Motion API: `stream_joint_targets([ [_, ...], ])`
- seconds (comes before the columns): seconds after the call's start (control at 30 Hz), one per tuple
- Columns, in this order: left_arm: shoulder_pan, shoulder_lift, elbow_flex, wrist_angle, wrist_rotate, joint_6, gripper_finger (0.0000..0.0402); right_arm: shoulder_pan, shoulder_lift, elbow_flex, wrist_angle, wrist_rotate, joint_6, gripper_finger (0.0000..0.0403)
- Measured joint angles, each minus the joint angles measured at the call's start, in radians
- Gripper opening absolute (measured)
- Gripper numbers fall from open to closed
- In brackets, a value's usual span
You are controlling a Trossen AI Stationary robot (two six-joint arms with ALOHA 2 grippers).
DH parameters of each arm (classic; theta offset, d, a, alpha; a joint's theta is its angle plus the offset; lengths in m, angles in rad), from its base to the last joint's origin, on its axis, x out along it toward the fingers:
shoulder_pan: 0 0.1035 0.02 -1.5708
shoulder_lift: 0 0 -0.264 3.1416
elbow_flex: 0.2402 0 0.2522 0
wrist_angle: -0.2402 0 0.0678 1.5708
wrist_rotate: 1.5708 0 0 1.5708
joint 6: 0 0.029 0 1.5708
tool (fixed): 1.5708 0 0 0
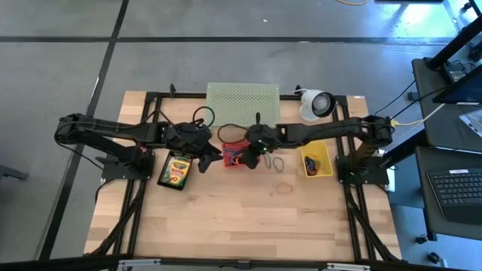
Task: Pick & Place Office Desk Supplies
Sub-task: Put the blue rubber band into the red bin
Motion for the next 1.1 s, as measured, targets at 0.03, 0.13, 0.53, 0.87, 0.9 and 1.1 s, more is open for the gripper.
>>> stream_joint_targets([
  [0.03, 0.000, 0.000, 0.000, 0.000, 0.000, 0.000, 0.0130, -0.002, 0.014, 0.013, -0.001, 0.000, -0.005, 0.0000],
  [0.13, 0.000, 0.000, 0.000, 0.000, 0.000, 0.000, 0.0130, -0.002, 0.054, 0.041, 0.000, -0.001, -0.014, 0.0000],
  [0.53, -0.002, 0.000, 0.000, -0.004, 0.026, -0.008, 0.0130, -0.017, 0.094, 0.057, -0.008, 0.039, -0.023, 0.0006],
  [0.87, -0.002, 0.000, 0.000, -0.004, 0.026, -0.008, 0.0130, -0.028, 0.094, 0.057, -0.008, 0.011, -0.020, 0.0025],
  [0.9, -0.002, 0.000, 0.000, -0.004, 0.026, -0.008, 0.0130, -0.028, 0.094, 0.057, -0.009, 0.002, -0.020, 0.0034],
  [1.1, -0.002, 0.000, 0.000, -0.004, 0.026, -0.008, 0.0130, -0.028, 0.094, 0.057, -0.009, -0.009, 0.007, 0.0126],
])
